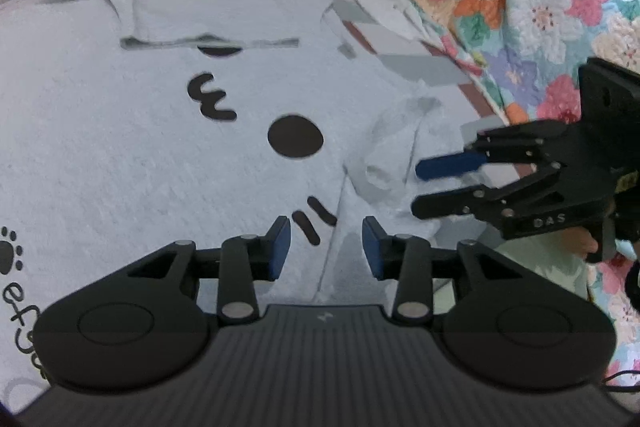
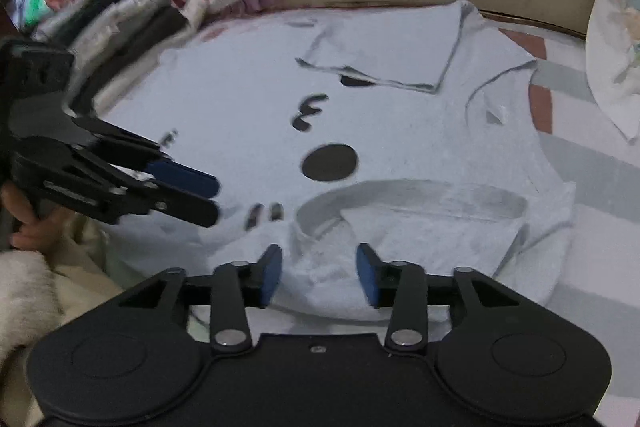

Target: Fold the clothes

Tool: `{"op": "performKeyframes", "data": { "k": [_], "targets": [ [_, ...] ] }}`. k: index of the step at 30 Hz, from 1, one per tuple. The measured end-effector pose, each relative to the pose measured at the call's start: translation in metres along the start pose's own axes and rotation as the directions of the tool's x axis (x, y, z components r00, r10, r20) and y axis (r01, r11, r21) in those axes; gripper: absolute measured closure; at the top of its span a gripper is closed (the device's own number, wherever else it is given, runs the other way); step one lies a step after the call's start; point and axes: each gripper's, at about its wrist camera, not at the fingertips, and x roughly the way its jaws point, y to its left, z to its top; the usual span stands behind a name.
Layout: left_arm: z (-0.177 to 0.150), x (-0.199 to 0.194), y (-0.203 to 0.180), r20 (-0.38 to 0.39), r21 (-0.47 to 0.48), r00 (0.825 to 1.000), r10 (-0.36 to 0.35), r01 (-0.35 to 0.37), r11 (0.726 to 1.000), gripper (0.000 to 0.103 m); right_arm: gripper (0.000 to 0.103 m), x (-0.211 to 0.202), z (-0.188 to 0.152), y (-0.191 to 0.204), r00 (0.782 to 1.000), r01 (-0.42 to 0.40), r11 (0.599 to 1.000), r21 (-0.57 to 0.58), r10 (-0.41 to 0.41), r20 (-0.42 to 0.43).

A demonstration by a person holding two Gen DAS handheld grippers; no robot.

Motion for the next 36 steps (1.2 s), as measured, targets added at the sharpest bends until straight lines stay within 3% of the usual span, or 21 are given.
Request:
{"op": "performKeyframes", "data": {
  "k": [2,4,5,6,11,14,17,21,24,25,27,28,31,34,36],
  "targets": [
    [-0.001,0.008,-0.004,-0.029,0.021,0.999,0.023,-0.022,1.000,0.065,0.054,0.008,0.000,-0.001,0.999,0.005,1.000,0.000,-0.005,-0.033],
    [-0.003,0.011,-0.008,-0.037,0.047,0.999,0.036,-0.035,0.998,0.065,0.059,0.014,0.000,-0.001,0.997,-0.056,0.998,0.017,0.057,-0.056],
    [-0.003,0.009,-0.010,-0.029,0.056,0.999,0.035,-0.033,0.998,0.065,0.083,0.015,-0.001,0.001,0.994,-0.095,0.995,0.010,0.096,-0.061],
    [-0.003,0.006,-0.011,-0.014,0.062,1.000,0.027,-0.026,0.998,0.064,0.097,0.016,-0.001,0.002,0.989,-0.134,0.991,0.006,0.134,-0.064],
    [-0.002,-0.007,-0.006,0.060,0.052,0.996,-0.060,0.057,0.997,0.057,0.098,0.004,0.011,-0.006,0.961,-0.277,0.952,0.130,0.270,0.067],
    [-0.002,-0.007,-0.003,0.065,0.032,0.996,-0.069,0.067,0.997,0.056,0.098,0.000,0.025,-0.014,0.945,-0.311,0.935,0.173,0.285,0.160],
    [-0.002,-0.002,-0.001,0.045,0.015,0.998,-0.052,0.051,0.999,0.055,0.098,0.007,0.041,-0.014,0.955,-0.269,0.949,0.161,0.242,0.170],
    [-0.006,0.009,0.000,0.002,-0.008,1.000,0.012,-0.012,1.000,0.053,0.098,0.021,0.048,-0.002,0.974,-0.204,0.973,0.105,0.192,0.117],
    [-0.008,0.006,-0.002,0.023,-0.011,0.998,0.050,-0.050,0.999,0.046,0.097,0.036,0.052,0.011,1.000,-0.021,0.996,0.082,0.021,0.000],
    [-0.009,0.002,-0.003,0.043,-0.005,0.998,0.053,-0.053,0.999,0.044,0.096,0.032,0.049,0.013,1.000,0.004,0.997,0.082,-0.007,0.025],
    [-0.009,-0.001,-0.002,0.057,-0.007,0.996,0.065,-0.065,0.998,0.042,0.093,0.022,0.045,0.016,0.995,0.051,0.995,0.091,-0.058,0.080],
    [-0.009,-0.001,-0.001,0.056,-0.012,0.996,0.071,-0.070,0.997,0.042,0.093,0.011,0.040,0.007,0.988,0.031,0.987,0.157,-0.054,0.143],
    [-0.007,0.004,0.004,0.040,-0.037,0.996,0.078,-0.076,0.996,0.042,0.079,-0.024,0.025,-0.024,0.951,-0.020,0.934,0.358,-0.093,0.296],
    [-0.004,0.003,0.007,0.058,-0.047,0.997,0.044,-0.041,0.998,0.042,0.077,-0.047,0.005,-0.047,0.937,0.060,0.901,0.430,-0.200,0.288],
    [0.002,0.003,0.008,0.072,-0.051,0.997,-0.007,0.010,0.999,0.041,0.077,-0.054,-0.010,-0.050,0.931,0.173,0.905,0.388,-0.279,0.235]
  ]
}}
